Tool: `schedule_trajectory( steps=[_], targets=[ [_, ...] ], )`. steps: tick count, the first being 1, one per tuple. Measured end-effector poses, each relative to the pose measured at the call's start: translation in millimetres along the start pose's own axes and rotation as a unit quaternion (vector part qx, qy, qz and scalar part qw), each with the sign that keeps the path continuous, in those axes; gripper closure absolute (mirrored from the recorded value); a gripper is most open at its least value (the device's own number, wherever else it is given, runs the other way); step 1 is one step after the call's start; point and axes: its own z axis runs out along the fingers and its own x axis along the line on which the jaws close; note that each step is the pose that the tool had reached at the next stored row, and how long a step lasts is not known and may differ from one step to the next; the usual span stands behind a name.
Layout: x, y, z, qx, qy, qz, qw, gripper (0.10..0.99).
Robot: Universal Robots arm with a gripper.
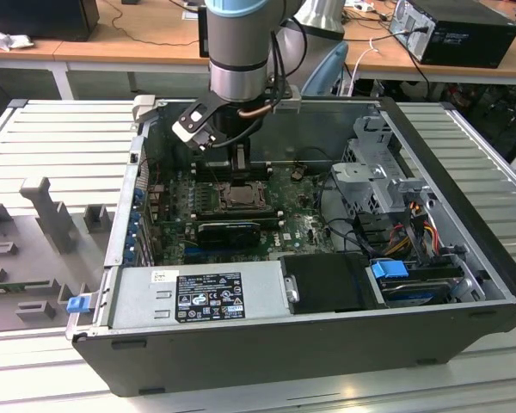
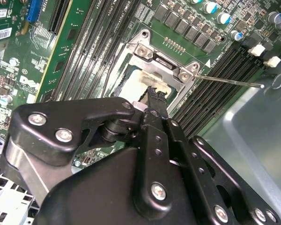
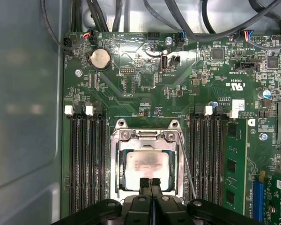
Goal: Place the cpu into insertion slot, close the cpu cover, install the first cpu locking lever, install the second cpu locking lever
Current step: 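Install the first cpu locking lever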
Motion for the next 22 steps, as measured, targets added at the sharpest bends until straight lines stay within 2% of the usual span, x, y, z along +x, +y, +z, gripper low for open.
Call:
schedule_trajectory(
  steps=[2,10,14,19,20,22],
  targets=[
    [0.0,0.1,-1.5,0.0,0.0,0.0,1.0,0.98],
    [0.3,0.5,-16.9,0.0,-0.0001,0.0,1.0,0.98],
    [0.5,0.8,-27.1,0.0,-0.0001,0.0,1.0,0.98],
    [0.9,1.5,-52.3,0.0,-0.0001,0.0,1.0,0.98],
    [1.0,1.6,-55.3,-0.0001,0.0,0.0,1.0,0.98],
    [1.0,1.1,-55.4,-0.0001,0.0,0.0,1.0,0.98]
  ],
)
